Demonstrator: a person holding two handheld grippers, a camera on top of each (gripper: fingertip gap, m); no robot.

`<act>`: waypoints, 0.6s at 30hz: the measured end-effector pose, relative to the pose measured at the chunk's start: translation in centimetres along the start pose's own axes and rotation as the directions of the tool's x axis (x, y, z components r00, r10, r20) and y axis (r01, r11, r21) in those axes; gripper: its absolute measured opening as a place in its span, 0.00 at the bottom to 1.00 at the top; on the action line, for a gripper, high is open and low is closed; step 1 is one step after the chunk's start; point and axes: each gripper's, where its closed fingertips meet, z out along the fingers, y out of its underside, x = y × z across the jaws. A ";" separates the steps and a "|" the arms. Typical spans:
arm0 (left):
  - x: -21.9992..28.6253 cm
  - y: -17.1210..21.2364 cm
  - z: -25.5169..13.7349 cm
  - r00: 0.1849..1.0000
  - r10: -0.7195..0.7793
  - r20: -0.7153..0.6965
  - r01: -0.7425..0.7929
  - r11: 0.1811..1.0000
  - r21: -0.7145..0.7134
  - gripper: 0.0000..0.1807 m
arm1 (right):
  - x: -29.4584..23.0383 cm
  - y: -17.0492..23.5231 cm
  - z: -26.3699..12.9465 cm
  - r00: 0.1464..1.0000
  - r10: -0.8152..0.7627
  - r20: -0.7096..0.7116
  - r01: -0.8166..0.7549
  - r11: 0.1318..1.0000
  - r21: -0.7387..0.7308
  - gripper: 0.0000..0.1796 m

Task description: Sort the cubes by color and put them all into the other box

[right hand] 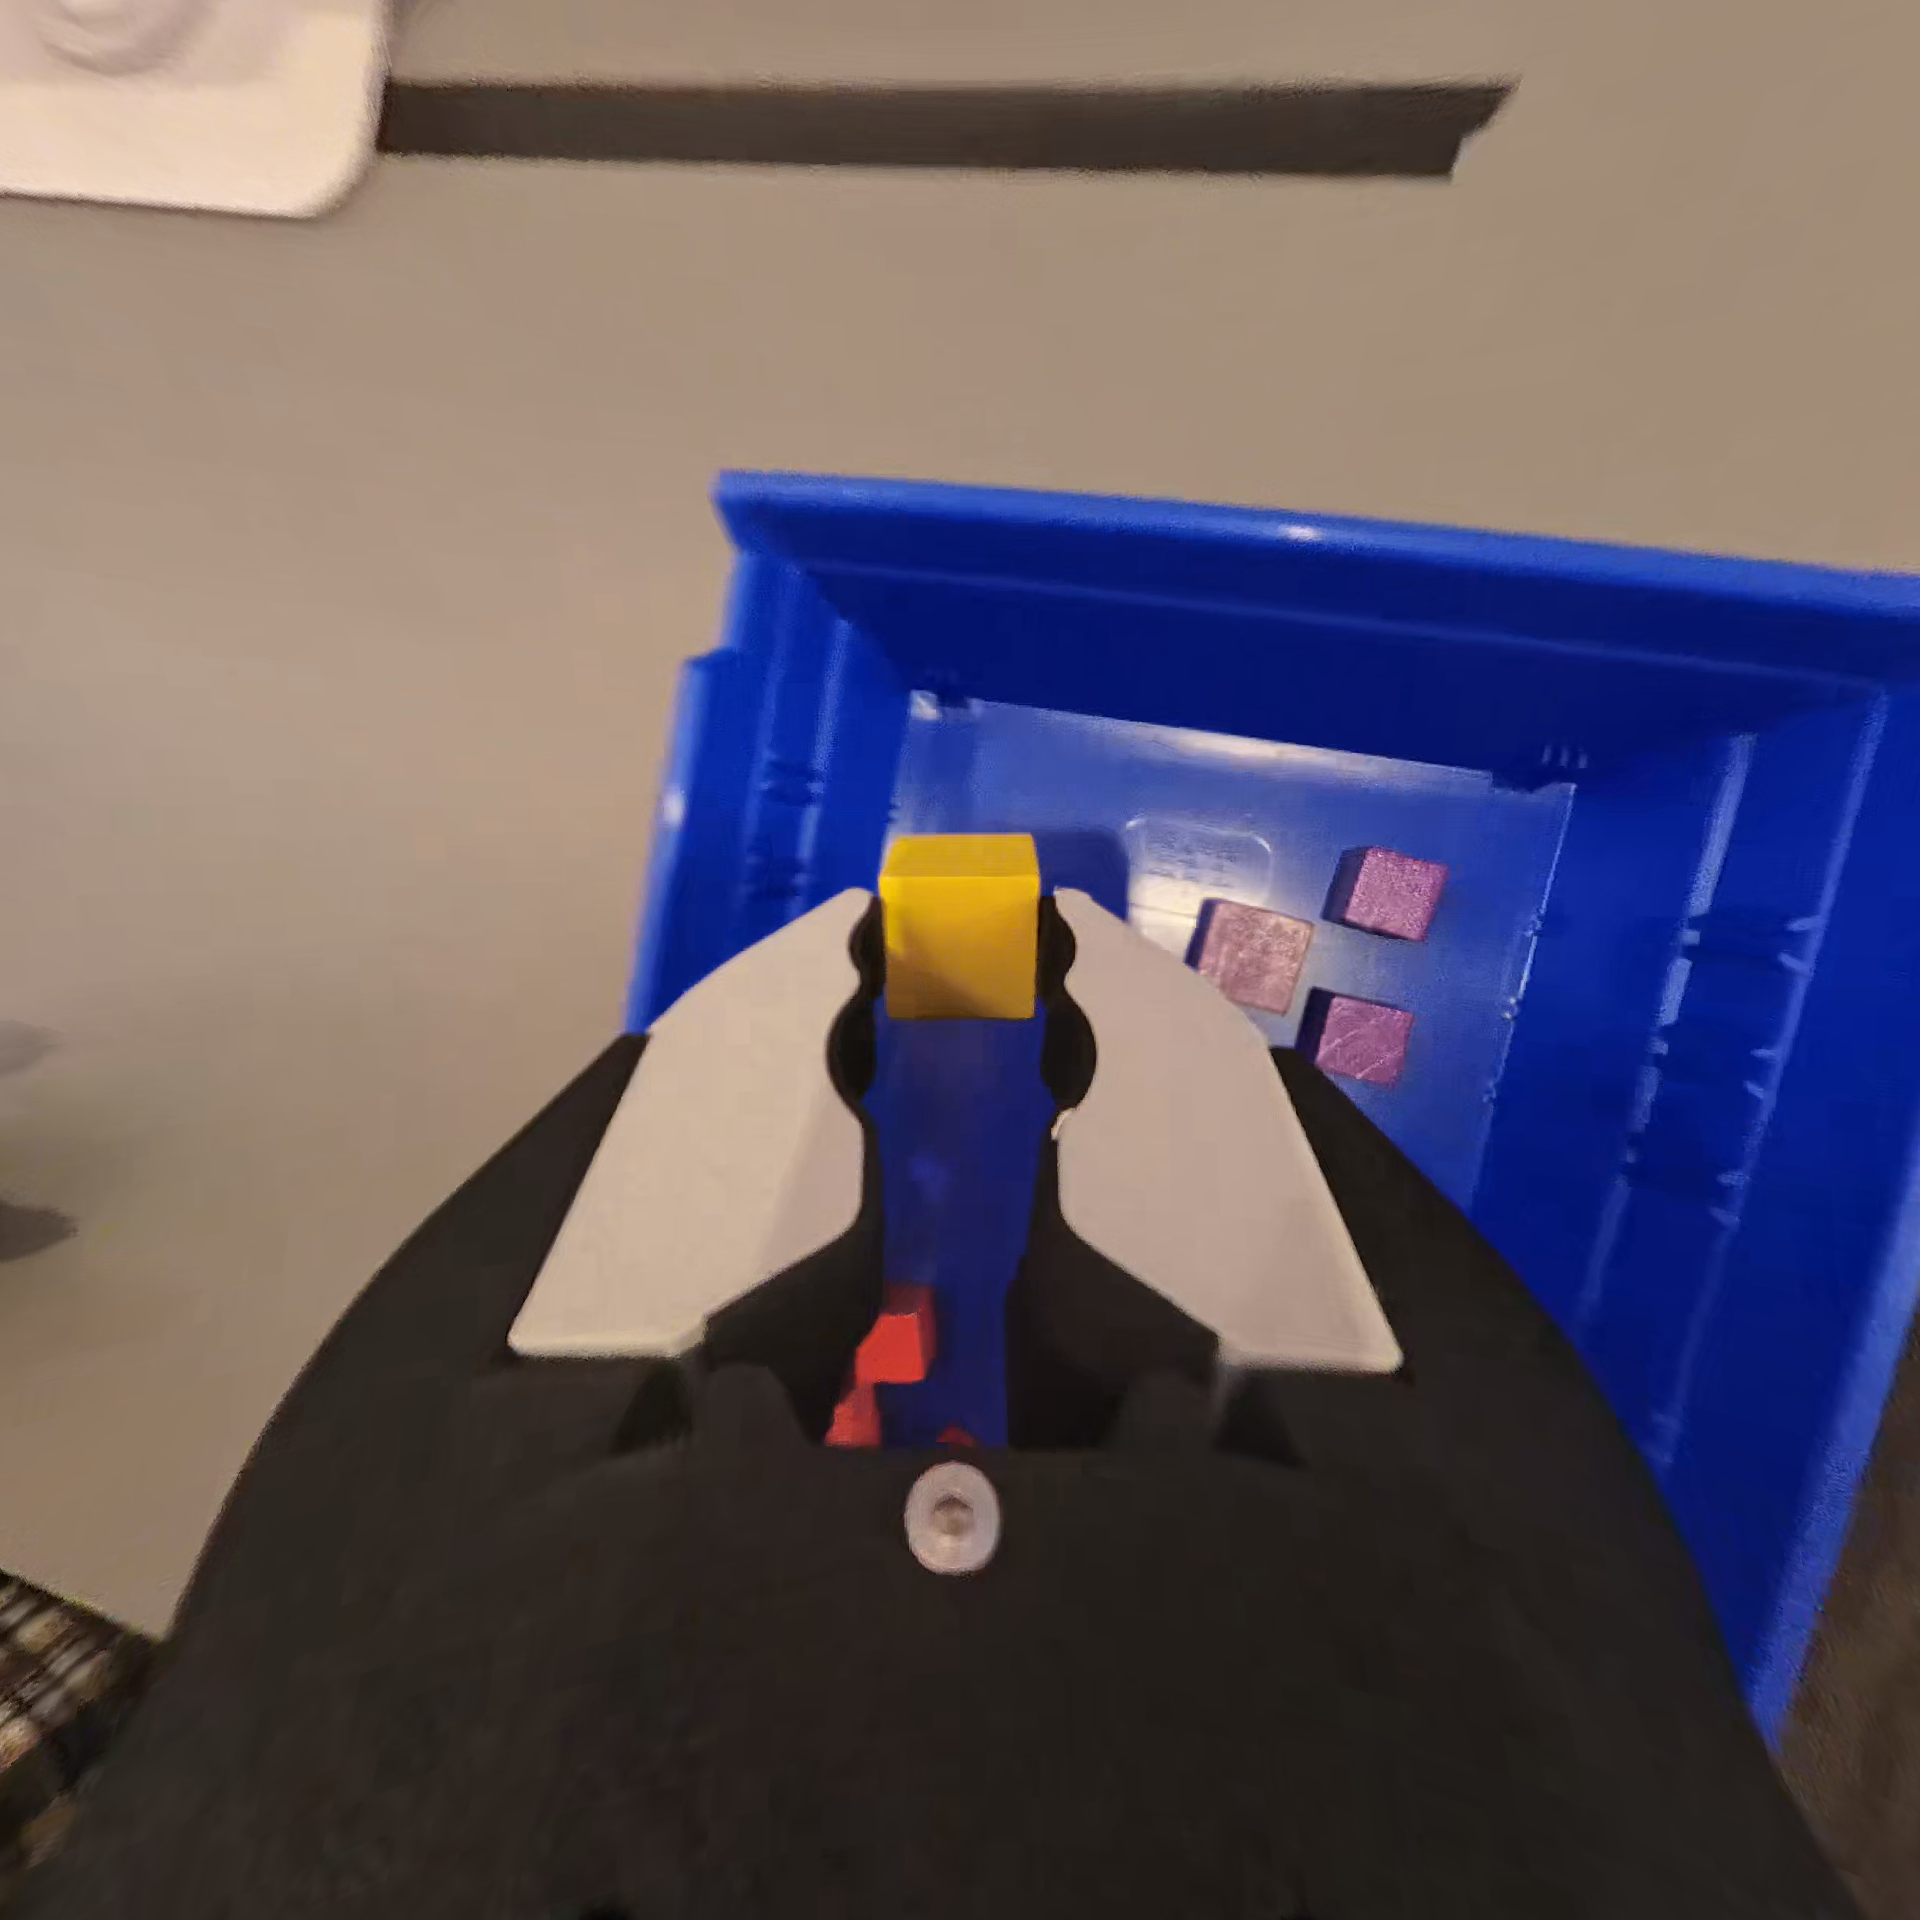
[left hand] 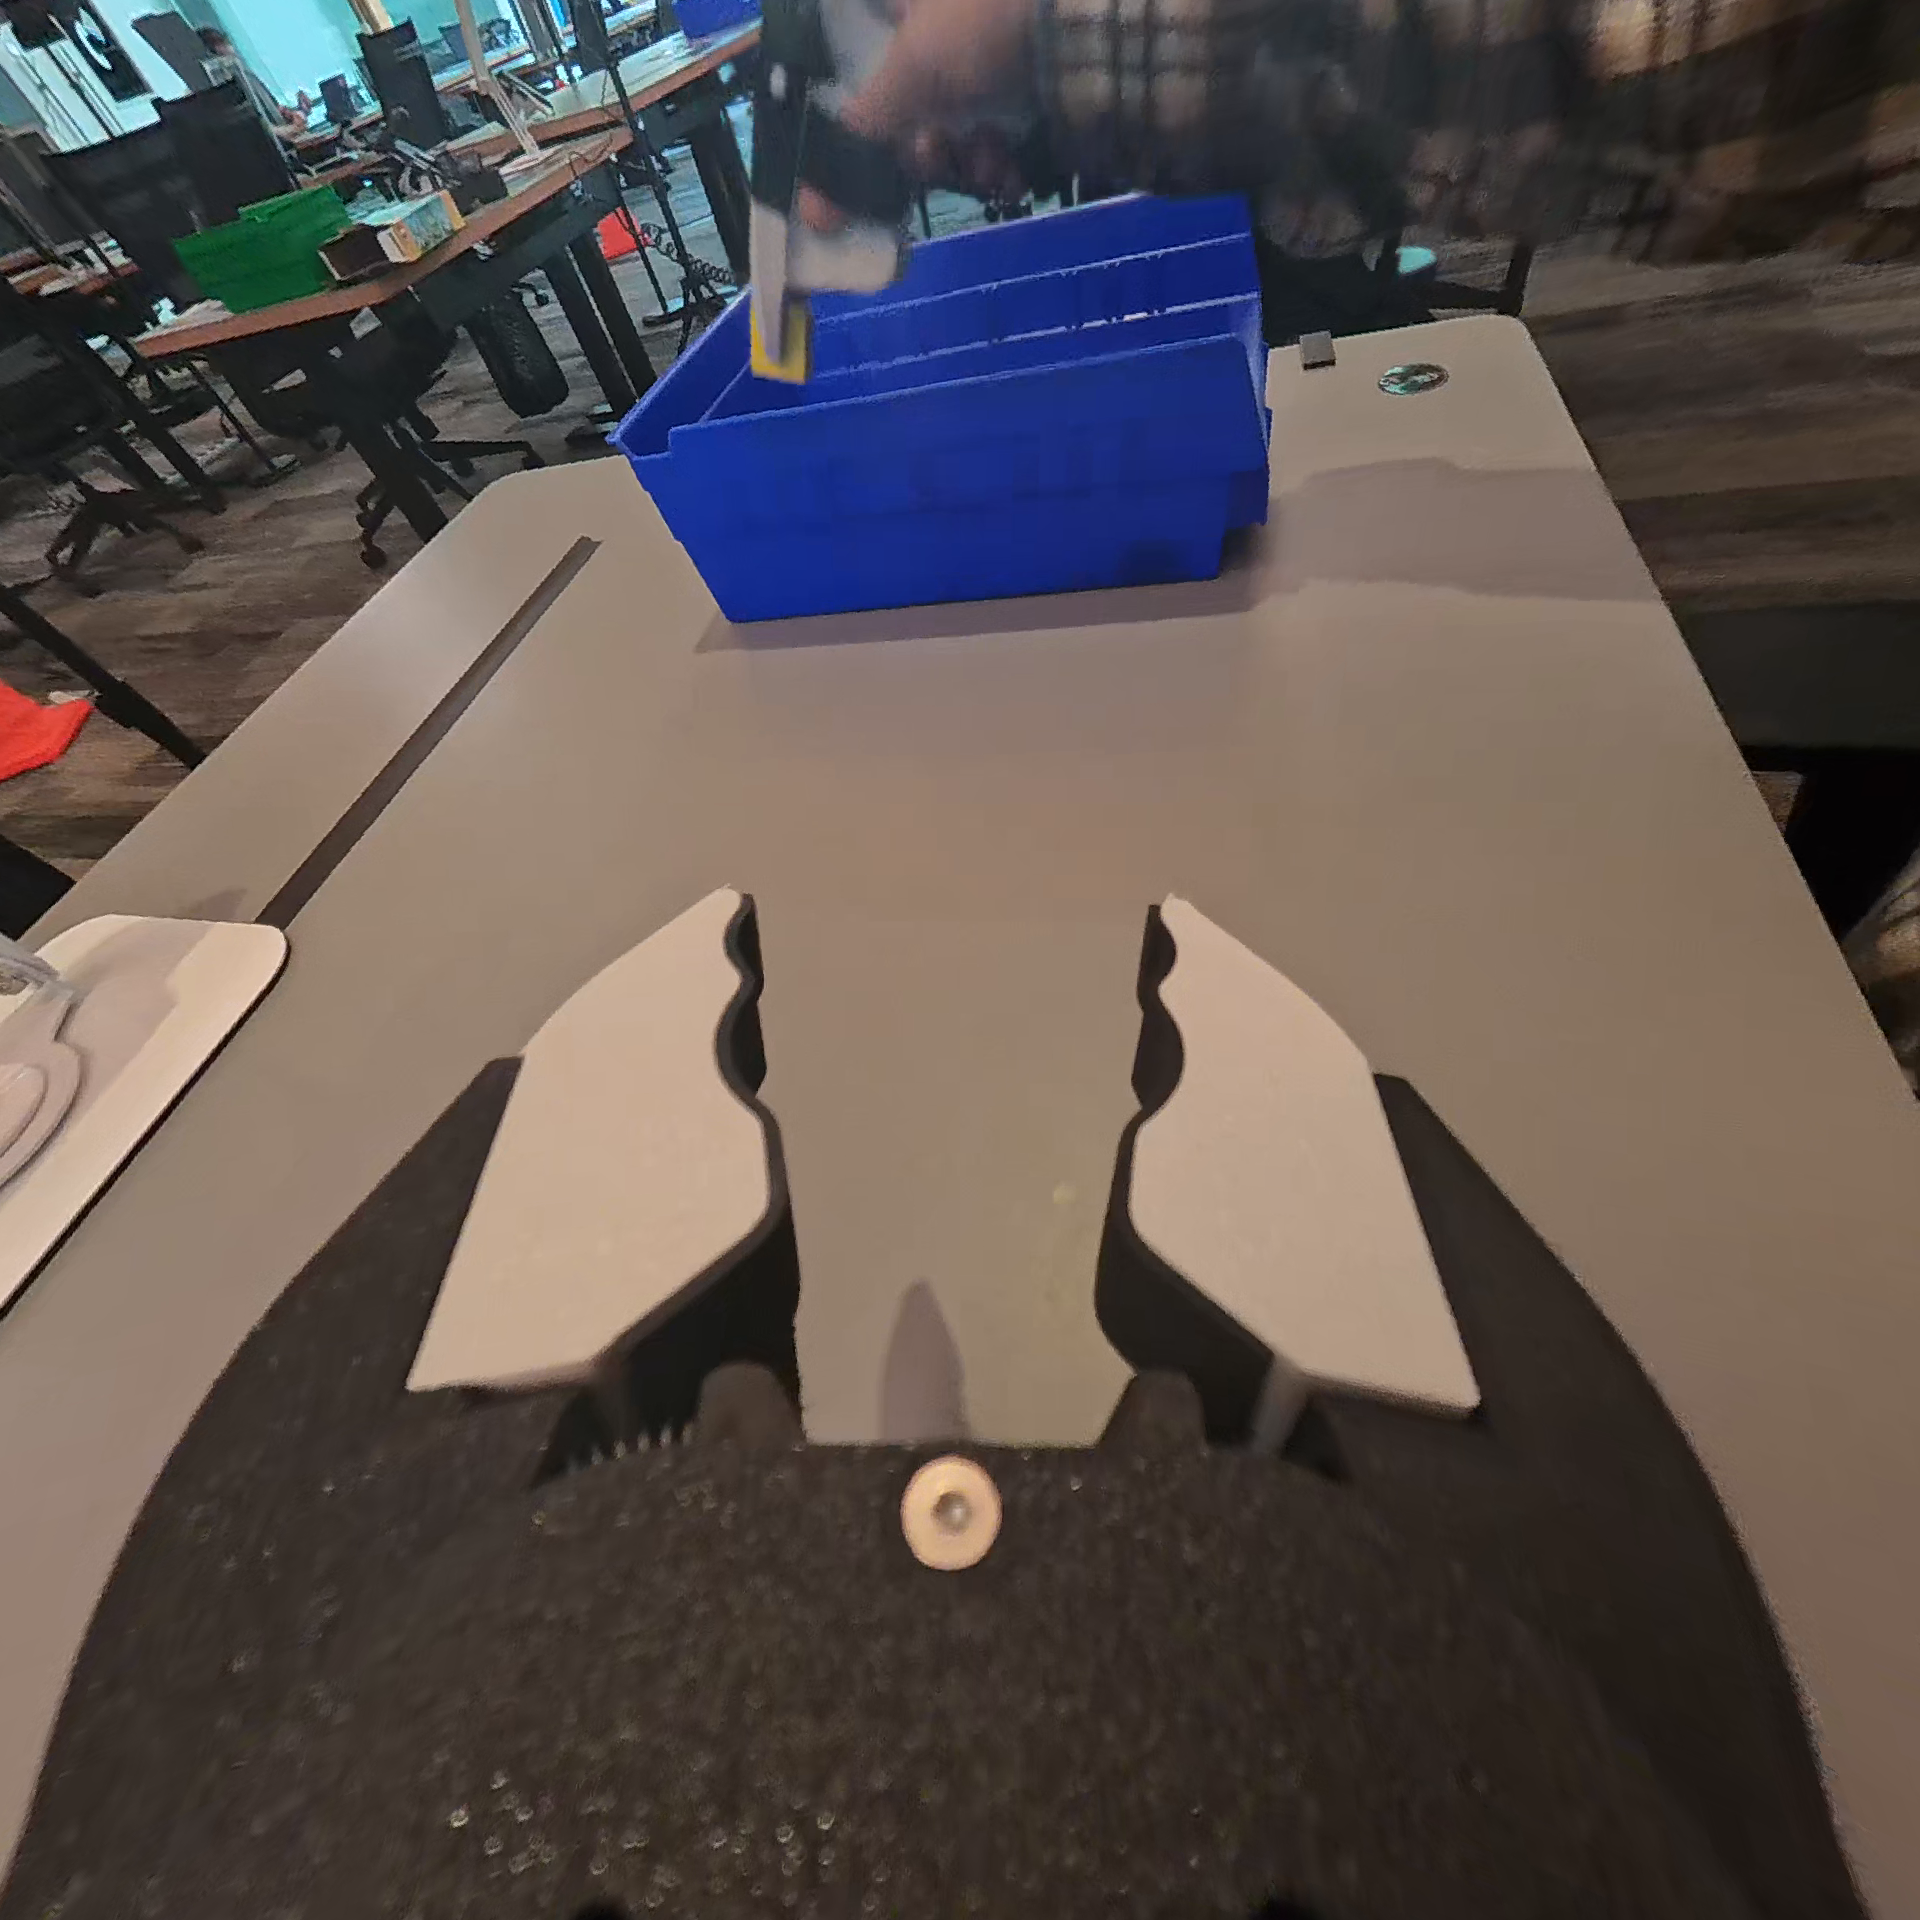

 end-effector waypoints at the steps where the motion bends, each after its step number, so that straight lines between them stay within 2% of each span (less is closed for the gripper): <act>1: 0.0 0.0 0.0 1.000 0.001 -0.004 -0.001 1.000 0.003 0.38 | 0.6 0.3 1.2 1.000 0.006 -0.004 -0.006 1.000 -0.025 0.16; 6: -0.1 0.0 -0.2 0.999 -0.024 -0.025 0.024 1.000 0.019 0.35 | 0.6 1.2 6.0 0.999 0.031 0.044 -0.026 0.994 -0.107 0.16; 10: -0.4 0.4 -0.2 0.998 -0.051 -0.031 0.051 0.999 0.015 0.34 | -0.1 0.9 7.8 0.994 0.036 0.108 -0.024 0.994 -0.109 0.16; 11: -0.4 0.4 -0.2 0.998 -0.055 -0.031 0.055 0.998 0.017 0.34 | -0.2 0.7 7.7 0.992 0.048 0.120 -0.035 0.994 -0.104 0.22; 14: -0.7 0.3 -0.5 0.998 -0.056 -0.020 0.056 0.998 0.023 0.34 | 0.2 -0.5 4.7 0.990 0.052 0.128 -0.044 0.997 -0.064 0.28; 18: -1.1 0.1 -1.0 0.998 -0.066 -0.004 0.066 0.997 0.038 0.34 | -1.1 -4.1 -4.5 0.991 -0.025 0.130 0.006 0.989 0.150 0.27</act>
